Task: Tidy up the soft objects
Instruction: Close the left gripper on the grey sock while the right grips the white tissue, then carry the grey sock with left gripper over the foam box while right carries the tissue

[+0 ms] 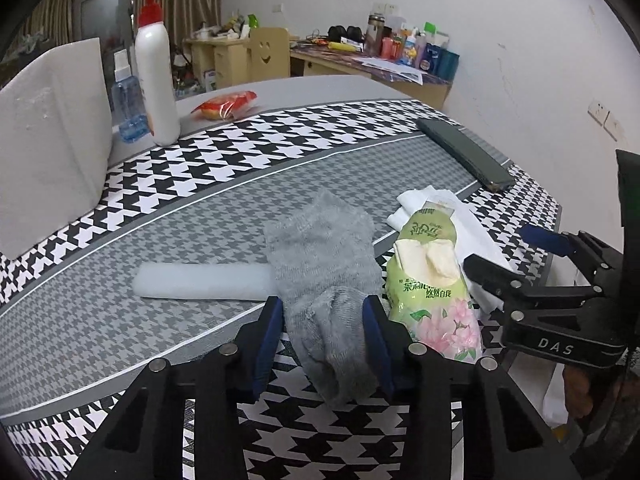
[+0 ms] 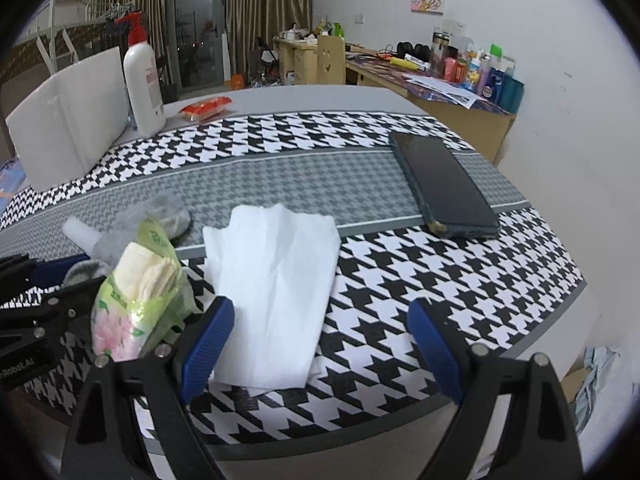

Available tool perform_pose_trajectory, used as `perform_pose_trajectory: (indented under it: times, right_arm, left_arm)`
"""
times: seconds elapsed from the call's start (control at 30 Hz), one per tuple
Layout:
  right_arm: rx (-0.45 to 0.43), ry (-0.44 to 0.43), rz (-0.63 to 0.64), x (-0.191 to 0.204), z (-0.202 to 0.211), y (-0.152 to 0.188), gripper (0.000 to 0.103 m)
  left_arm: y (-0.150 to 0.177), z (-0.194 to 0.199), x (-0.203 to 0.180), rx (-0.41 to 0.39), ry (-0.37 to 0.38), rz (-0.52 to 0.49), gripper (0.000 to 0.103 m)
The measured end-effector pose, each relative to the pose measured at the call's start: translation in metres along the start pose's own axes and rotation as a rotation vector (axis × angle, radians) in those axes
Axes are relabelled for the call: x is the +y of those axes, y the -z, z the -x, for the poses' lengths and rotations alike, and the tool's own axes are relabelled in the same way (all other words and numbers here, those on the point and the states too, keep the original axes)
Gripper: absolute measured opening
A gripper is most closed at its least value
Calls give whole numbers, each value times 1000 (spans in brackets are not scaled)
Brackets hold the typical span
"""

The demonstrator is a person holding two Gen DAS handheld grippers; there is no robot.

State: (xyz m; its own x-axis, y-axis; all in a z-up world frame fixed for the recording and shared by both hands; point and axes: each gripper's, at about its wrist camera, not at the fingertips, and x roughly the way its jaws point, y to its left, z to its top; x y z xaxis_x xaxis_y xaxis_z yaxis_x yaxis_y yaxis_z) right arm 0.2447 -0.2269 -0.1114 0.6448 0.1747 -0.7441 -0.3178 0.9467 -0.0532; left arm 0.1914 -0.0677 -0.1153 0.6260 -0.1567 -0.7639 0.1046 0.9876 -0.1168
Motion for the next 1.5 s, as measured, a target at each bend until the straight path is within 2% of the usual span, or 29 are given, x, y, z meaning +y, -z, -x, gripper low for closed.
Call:
perform_pose_trajectory:
  times: [0.13,0.23,0.3,0.43,0.5,0.8,1.07,1.5]
  right_arm:
    - [2,-13,30,8,-3,0,91]
    - [14,-48,27,10,-5,0,80]
    - [23,-83,20,9,-4,-1,62]
    - [28,-69,13,7,-1,-1,32]
    - [28,-61,2,4,-1,-1,20]
    - [21,-39,-8,2,1,1,8]
    - [-2,-38,-42,-6,12,0,8]
    - [-72,-52,-28,0,39,-4,8]
  left_arm:
    - [1,-1,2,6,10,8,44]
    - [1,0,3,3,9,4,44]
    - [2,0,4,6,13,8,44]
    - [2,2,5,6,24,16,41]
    - [2,1,4,11,30,14,29]
    - [2,2,3,2,24,10,15]
    - [0,19,3,-49,22,-4,13]
    - [-2,51,4,-144,14,-20,12]
